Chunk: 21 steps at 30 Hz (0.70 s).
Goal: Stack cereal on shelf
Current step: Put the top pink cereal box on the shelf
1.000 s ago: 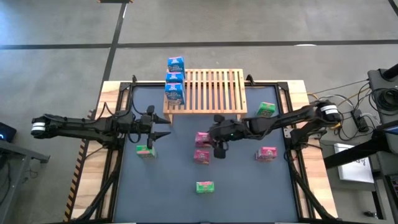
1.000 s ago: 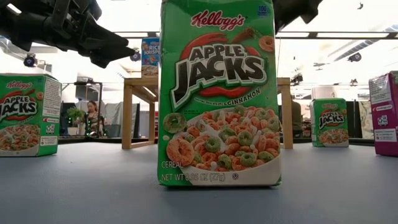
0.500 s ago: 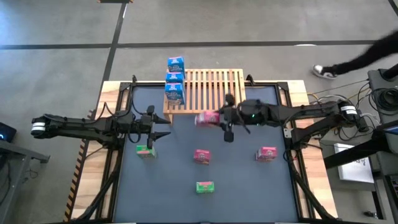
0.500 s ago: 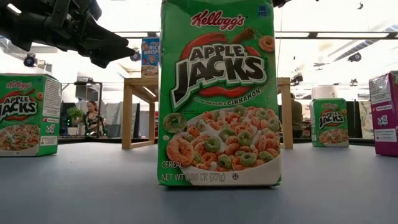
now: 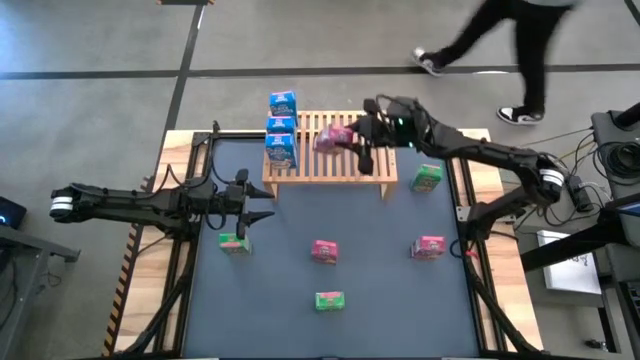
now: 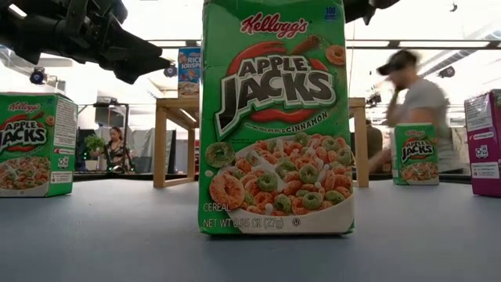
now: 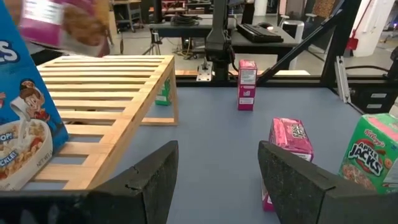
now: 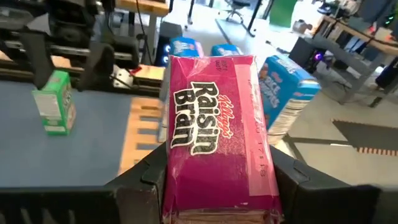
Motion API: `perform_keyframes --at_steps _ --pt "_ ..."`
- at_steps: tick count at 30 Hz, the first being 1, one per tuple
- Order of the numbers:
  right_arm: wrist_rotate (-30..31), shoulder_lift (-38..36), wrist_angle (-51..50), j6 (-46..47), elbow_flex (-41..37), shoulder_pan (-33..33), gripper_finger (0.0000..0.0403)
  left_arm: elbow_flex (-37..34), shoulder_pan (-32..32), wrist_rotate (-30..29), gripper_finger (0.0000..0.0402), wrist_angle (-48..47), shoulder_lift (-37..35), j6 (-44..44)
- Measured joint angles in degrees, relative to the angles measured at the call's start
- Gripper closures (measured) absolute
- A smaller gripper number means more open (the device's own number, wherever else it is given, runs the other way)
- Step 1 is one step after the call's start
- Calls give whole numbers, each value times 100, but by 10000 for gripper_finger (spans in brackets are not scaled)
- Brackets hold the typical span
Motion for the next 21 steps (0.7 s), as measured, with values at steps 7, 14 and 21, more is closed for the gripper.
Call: perform_keyframes --at_steps 7,14,21 --pt "-215 767 -1272 -541 1290 -437 237 96 0 -1 196 0 -17 330" --pt "-1036 1373 -1854 -845 2106 -1121 242 362 0 -1 196 -104 -12 521" --pt "-1758 1849 -1950 -1013 2391 -1753 239 374 0 -3 196 -166 -11 526"
